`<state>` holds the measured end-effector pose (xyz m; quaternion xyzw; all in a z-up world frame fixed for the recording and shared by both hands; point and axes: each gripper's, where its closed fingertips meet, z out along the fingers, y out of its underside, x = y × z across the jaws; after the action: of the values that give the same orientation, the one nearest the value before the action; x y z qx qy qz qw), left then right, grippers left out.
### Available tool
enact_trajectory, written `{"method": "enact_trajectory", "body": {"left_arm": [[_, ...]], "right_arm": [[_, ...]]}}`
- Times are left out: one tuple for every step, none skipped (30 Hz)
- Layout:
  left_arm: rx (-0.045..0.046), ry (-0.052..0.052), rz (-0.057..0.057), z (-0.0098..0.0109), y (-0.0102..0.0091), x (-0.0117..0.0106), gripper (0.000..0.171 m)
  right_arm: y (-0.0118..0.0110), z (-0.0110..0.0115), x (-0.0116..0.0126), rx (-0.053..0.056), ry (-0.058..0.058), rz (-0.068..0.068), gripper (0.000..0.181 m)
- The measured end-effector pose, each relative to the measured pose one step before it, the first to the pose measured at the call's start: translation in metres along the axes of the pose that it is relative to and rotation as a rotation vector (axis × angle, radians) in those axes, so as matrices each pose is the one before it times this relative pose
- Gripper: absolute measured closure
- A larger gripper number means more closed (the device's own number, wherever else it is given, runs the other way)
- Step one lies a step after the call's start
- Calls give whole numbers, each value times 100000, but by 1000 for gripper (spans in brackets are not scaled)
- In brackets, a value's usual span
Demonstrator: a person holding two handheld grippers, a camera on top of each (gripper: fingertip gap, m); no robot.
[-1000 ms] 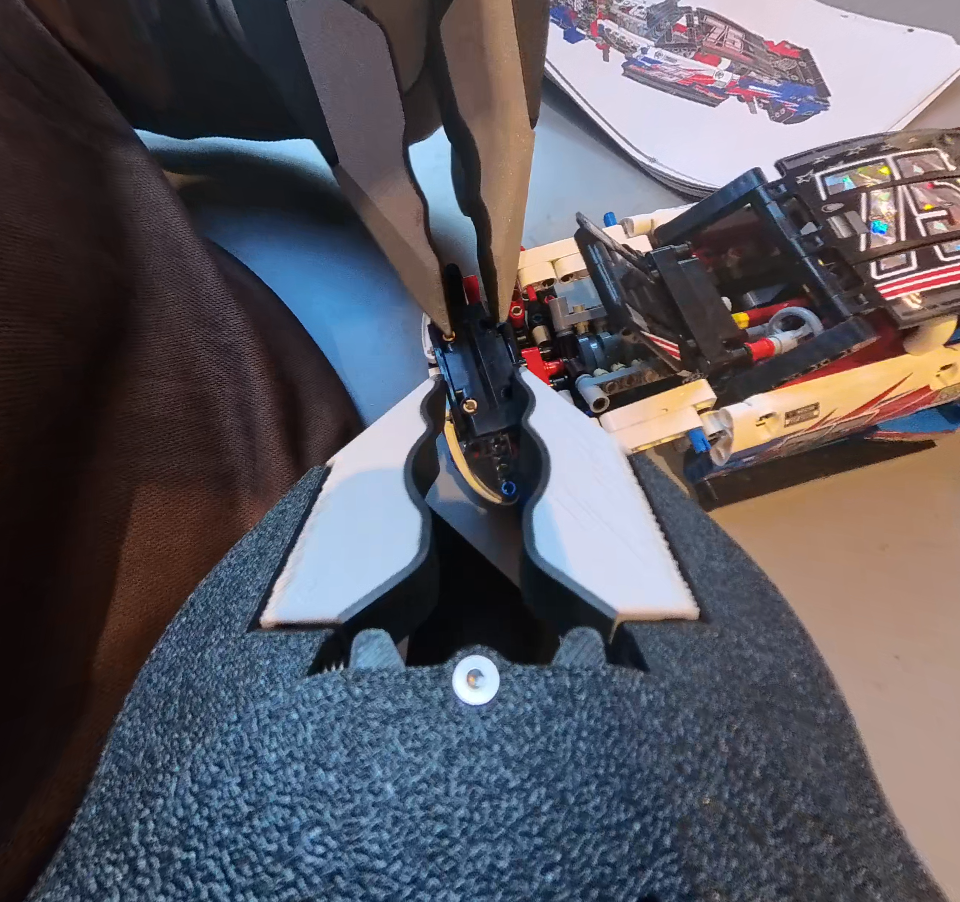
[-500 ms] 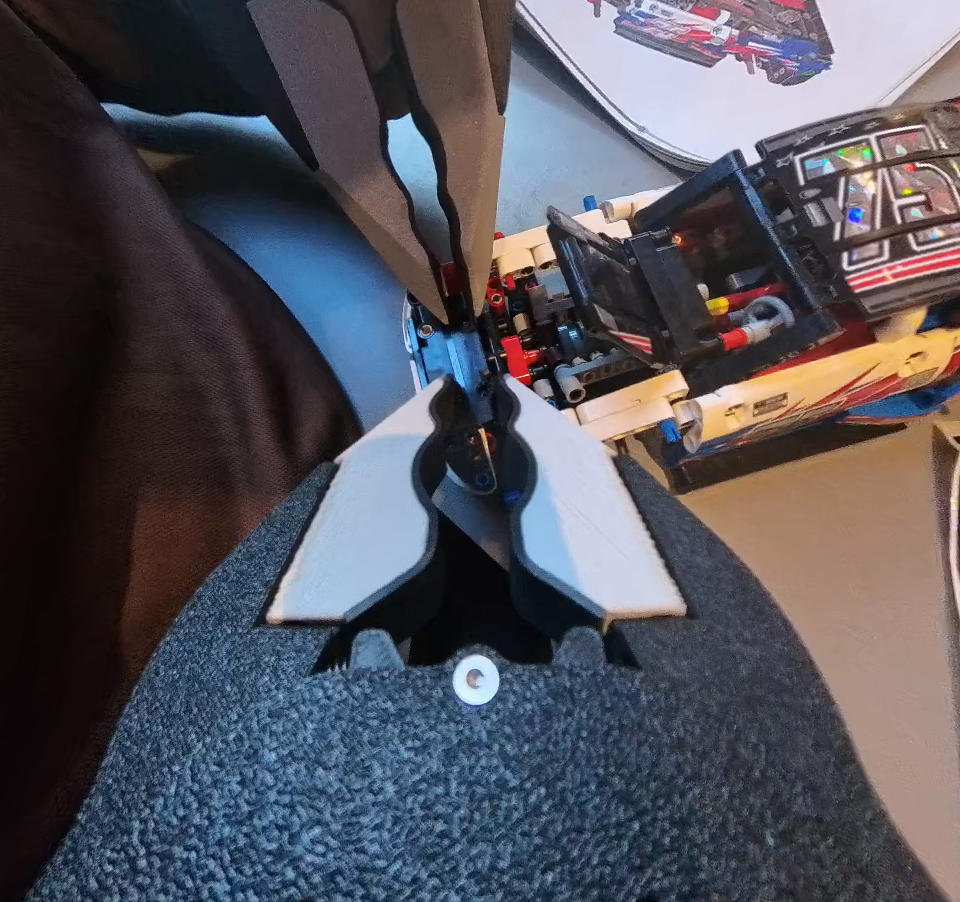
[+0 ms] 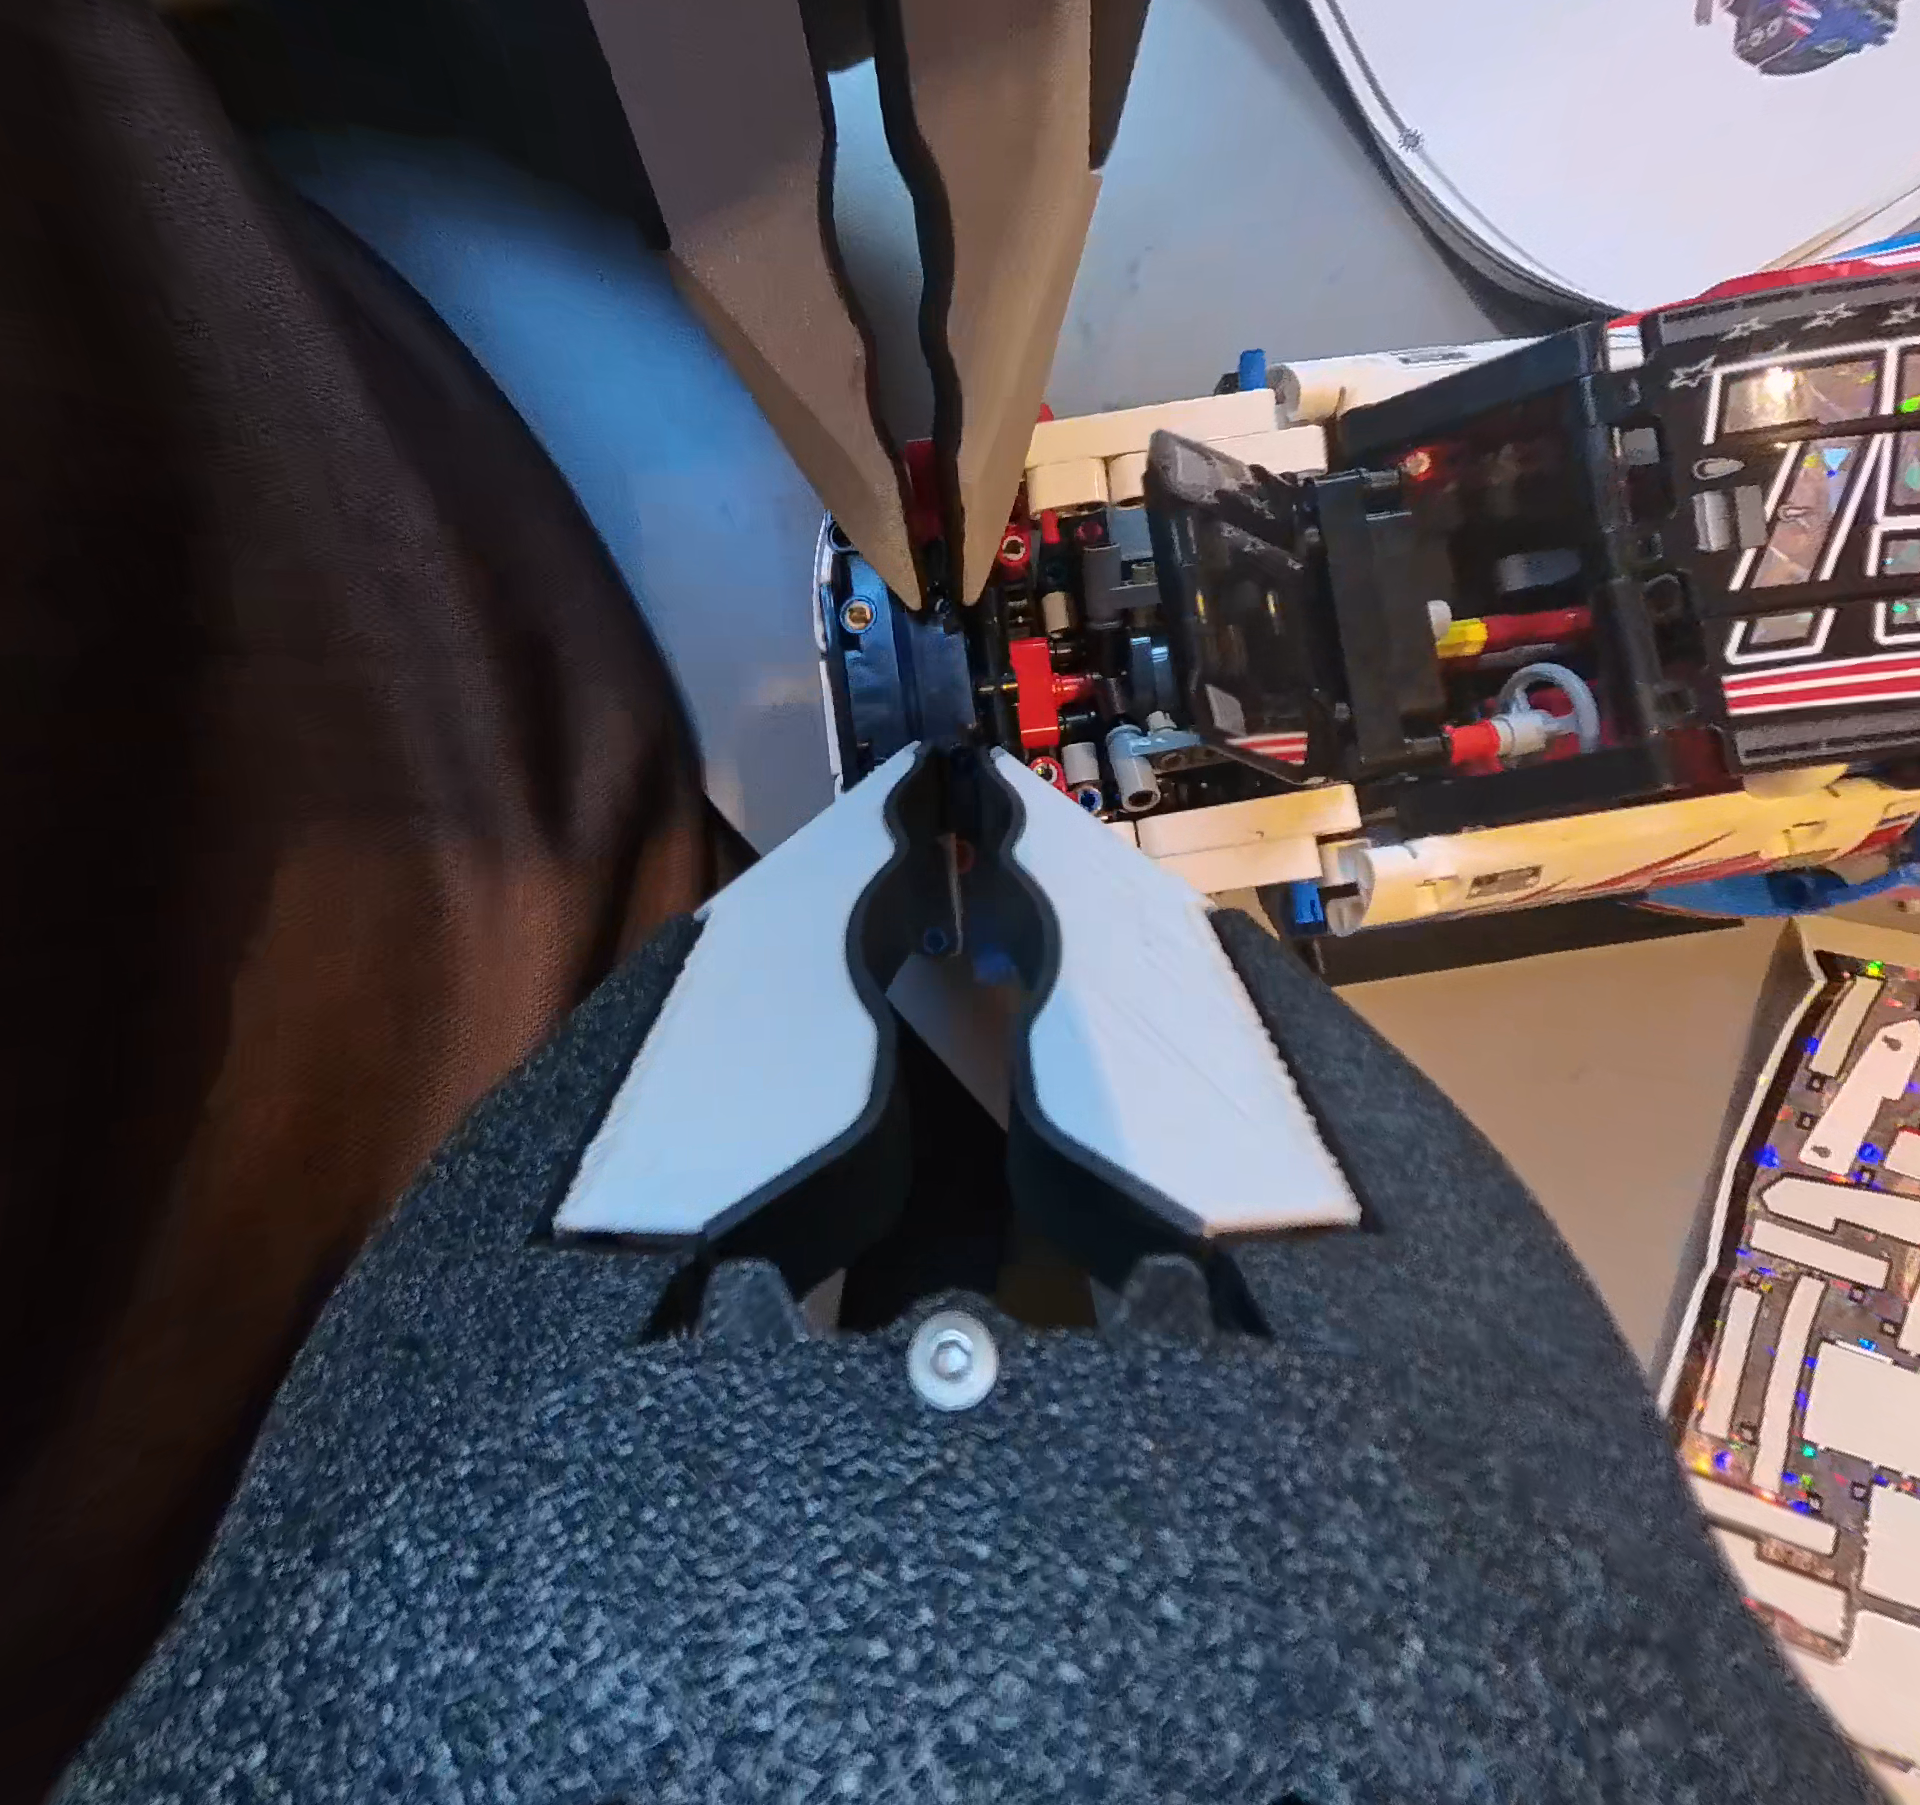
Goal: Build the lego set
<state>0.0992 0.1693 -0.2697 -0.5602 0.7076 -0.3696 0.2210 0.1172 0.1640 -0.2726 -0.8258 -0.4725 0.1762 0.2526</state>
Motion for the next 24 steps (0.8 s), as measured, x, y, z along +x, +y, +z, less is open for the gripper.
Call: {"method": "enact_trajectory", "body": {"left_arm": [[-35,490,-826,5,3,-33,170],[15,403,-1262,5,5,-44,170],[163,71,-663,24,-11,-51,170],[331,-39,-357,21,-4,-50,169],[60,-1977,-411,38,16,-319,171],[271,-279,452,42,-7,-2,171],[-134,130,-132,14,9,0,171],[88,123,426,-8,0,-8,171],[55,47,185,3,6,-5,171],[92,-76,333,0,-2,0,171],[8,-435,-22,46,25,-70,171],[-3227,-943,362,286,577,-112,171],[2138,-240,1162,-18,-222,9,171],[278,-65,-259,-26,51,9,171],[423,-580,693,-25,-27,-9,171],[-253,-731,382,2,-7,-4,171],[-236,-926,865,-17,-3,-18,171],[285,-765,754,-14,-13,-4,171],[613,-486,-299,-16,-23,-16,171],[941,-307,-783,-18,-28,-20,171],[1183,-257,-364,-18,-34,4,171],[1143,-881,966,-17,-50,-15,171],[793,-1295,1166,-45,-39,-39,171],[530,-501,-620,-57,-17,-12,171]], "right_arm": [[-14,24,15,-166,-1022,793,174],[-8,27,39,143,-1092,1059,174],[-31,16,65,537,-730,1320,174],[-38,12,115,691,-248,1592,176],[-32,25,23,590,-995,1825,176],[-28,17,-1,744,-1333,1814,176],[-8,-4,-2,687,-590,630,176],[4,2,8,394,441,-677,176],[-13,3,9,-88,1201,-1009,176],[-8,2,30,-502,1561,-1128,176],[71,82,146,-1130,2273,-1743,179],[221,231,286,-2325,3491,-2752,181],[-33,53,-11,-1513,1355,-2959,181],[5,-28,-12,-2068,862,-3510,181],[-32,-7,6,-1219,322,-2214,181],[26,5,14,-968,304,-2169,181],[-21,-6,8,-532,790,-2103,181],[-23,-9,11,-329,1360,-2025,181],[-84,-25,20,557,1811,-2121,181],[-106,-38,25,2166,1830,-689,181],[-101,-72,-23,3550,559,3380,181],[-22,-179,-71,3337,-1509,5689,181],[141,-274,38,2409,-1739,5376,179],[83,-451,146,3003,-920,4431,170]]}}
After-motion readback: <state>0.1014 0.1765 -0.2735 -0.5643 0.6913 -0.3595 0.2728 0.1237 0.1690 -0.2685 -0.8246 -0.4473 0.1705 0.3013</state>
